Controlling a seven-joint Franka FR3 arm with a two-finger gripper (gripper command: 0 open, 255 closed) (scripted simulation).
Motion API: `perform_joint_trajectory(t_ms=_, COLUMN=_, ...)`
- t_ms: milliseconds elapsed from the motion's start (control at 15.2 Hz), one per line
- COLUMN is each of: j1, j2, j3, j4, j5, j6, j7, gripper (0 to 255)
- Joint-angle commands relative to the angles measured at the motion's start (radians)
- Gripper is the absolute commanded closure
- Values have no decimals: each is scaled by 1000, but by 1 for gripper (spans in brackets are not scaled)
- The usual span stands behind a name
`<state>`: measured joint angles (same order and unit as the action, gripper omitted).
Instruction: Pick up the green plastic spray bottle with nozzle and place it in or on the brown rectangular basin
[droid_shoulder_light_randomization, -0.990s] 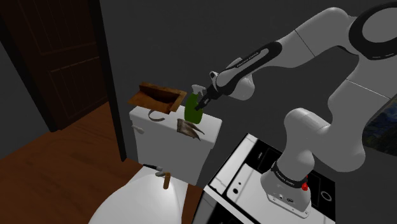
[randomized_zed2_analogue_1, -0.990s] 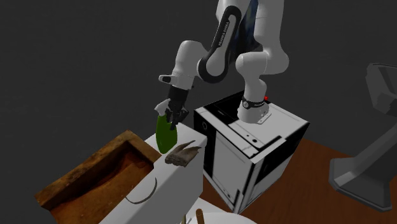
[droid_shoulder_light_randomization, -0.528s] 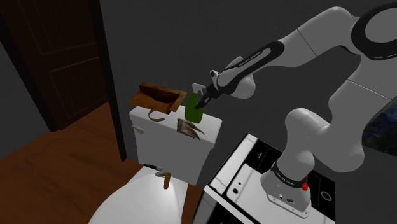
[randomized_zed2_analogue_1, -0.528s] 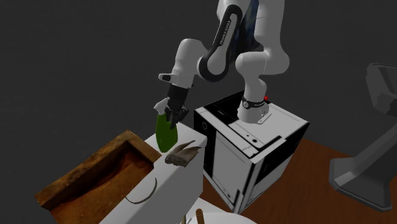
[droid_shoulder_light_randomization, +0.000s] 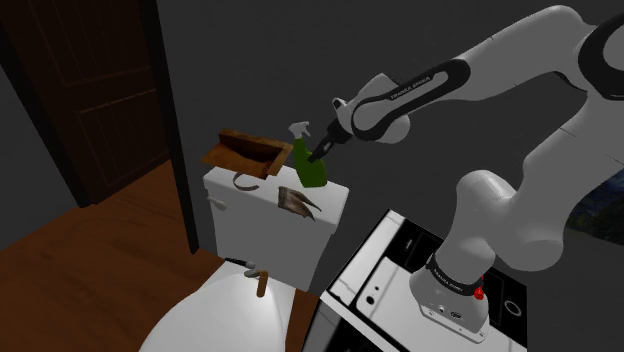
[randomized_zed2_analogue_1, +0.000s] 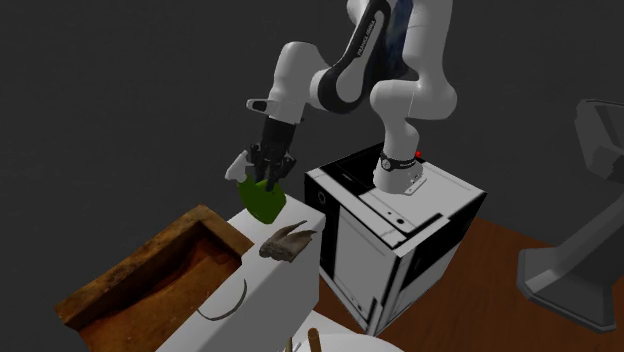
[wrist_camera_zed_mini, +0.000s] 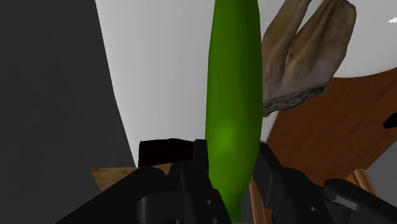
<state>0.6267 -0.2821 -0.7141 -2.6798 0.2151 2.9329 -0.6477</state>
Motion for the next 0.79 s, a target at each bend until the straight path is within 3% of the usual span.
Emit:
perform_joint_trajectory(t_ms=0, j1=-54, j2=-24, j3=46, j4=6, j5=-46, j6=-34, j7=40, gripper=255)
perform_joint_trajectory(t_ms=330, j1=-132, j2=-76, j3=118, j4=30, j5=-117, j6=-112, j7=107, gripper=255)
perform_joint_trajectory(t_ms=726, j1=-187, j2=-130, j3=175, j4=67, j5=-169, j6=-205, j7=162, gripper=255)
